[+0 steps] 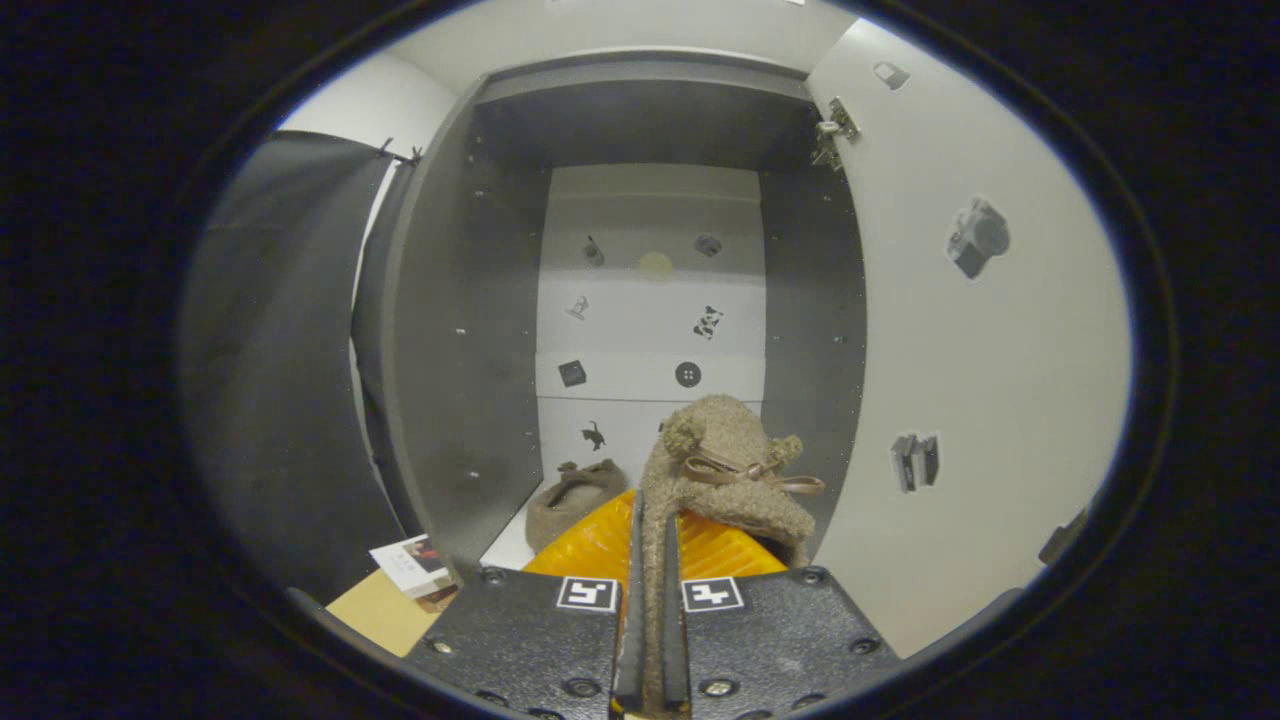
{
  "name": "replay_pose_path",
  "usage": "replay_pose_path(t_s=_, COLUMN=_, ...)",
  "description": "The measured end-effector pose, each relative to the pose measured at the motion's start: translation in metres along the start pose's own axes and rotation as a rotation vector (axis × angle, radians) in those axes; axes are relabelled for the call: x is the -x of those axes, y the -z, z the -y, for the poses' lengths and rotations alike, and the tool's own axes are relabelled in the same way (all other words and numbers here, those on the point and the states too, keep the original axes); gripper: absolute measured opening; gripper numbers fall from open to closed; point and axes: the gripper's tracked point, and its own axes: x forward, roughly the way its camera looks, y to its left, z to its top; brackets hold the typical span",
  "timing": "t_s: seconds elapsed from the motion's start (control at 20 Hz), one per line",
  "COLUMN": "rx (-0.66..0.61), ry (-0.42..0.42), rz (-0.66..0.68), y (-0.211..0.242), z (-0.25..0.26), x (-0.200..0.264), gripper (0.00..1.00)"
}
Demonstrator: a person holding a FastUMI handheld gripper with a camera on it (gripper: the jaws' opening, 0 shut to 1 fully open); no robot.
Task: Open the shoe cabinet door, grab the shoes and put them into the shoe cabinet, then close the shoe cabinet door.
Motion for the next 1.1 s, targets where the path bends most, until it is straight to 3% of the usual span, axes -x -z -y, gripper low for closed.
replay_pose_path(t_s=0.5, rx=0.130, ry=0.090, rz=-0.229, y=0.061, z=0.036, x=-0.163, gripper=0.13)
replay_pose_path(t_s=0.85, rx=0.133, ry=0.057, rz=-0.225, y=0.073, z=0.026, x=-0.197, gripper=0.15)
replay_pose_path(t_s=1.1, rx=0.107, ry=0.041, rz=-0.217, y=0.072, z=0.019, x=-0.195, gripper=0.46)
